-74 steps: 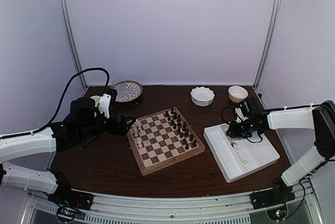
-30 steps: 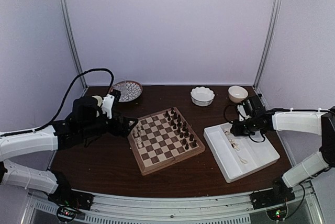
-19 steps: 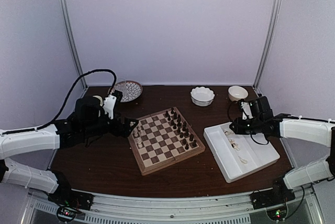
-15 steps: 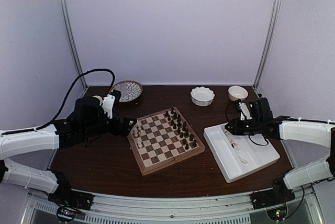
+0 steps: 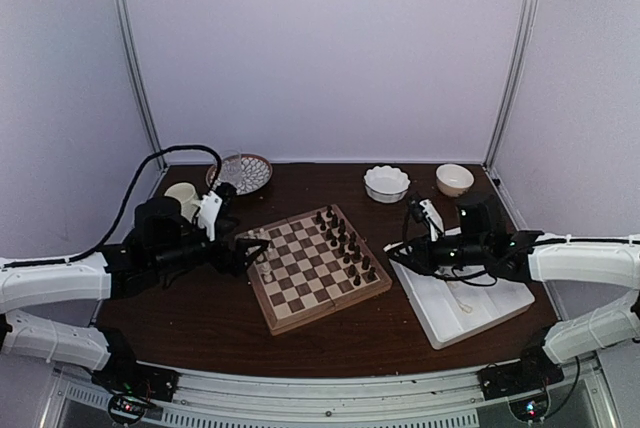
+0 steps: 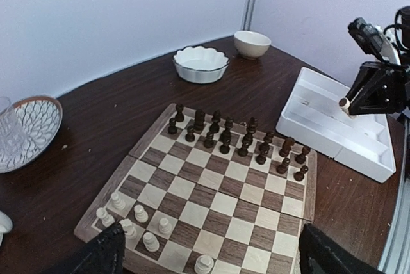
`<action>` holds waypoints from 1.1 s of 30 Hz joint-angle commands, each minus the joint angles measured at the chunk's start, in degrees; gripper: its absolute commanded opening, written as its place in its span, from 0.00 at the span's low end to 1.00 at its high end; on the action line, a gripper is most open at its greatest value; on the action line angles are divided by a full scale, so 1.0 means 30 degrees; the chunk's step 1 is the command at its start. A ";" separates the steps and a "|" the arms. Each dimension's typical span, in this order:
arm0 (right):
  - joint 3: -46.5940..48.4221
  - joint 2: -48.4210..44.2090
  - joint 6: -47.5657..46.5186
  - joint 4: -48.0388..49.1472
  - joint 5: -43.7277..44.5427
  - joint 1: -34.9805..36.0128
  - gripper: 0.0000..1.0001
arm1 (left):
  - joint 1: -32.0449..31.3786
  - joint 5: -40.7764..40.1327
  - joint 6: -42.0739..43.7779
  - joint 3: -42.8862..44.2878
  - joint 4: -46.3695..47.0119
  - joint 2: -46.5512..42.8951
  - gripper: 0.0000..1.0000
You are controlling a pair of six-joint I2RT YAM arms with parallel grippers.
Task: Set up the chess pieces on the board
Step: Pass from the right arm to the left
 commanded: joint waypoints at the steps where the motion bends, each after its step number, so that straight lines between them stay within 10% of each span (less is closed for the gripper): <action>1: 0.0685 0.0198 -0.0877 0.0951 -0.1406 0.1323 0.13 | -0.1531 0.2205 0.3981 -0.1662 0.5254 -0.0352 0.90; 12: 0.3304 0.3361 -0.1999 -0.0238 -0.3278 0.5030 0.13 | -0.6738 0.2171 1.4888 -0.3336 1.0582 0.4391 0.96; 33: 0.5553 0.6562 -0.3375 -0.0990 -0.5720 0.8206 0.14 | -0.8752 0.1763 1.7293 -0.1923 0.8286 0.5334 0.77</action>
